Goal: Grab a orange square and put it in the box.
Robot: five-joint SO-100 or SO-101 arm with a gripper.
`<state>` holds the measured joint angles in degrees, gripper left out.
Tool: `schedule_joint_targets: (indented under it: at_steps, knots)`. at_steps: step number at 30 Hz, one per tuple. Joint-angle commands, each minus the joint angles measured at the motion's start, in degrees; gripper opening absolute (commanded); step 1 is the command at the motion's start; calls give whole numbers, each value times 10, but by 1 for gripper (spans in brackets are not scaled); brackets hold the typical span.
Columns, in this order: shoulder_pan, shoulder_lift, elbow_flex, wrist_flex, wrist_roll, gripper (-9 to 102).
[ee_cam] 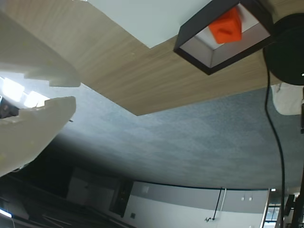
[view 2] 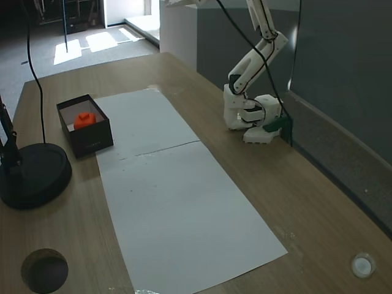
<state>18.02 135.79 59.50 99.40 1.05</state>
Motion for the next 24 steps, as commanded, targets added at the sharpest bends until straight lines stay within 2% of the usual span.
schedule_joint_targets:
  at_steps: [1,7,11,18,24]
  knots:
    - [-31,122,152,-26,1,0]
    - [-47,354,388,-135,1,0]
    - [-47,468,505,-171,1,0]
    - [-62,589,613,-225,1,0]
    - [-141,631,670,-236,3,0]
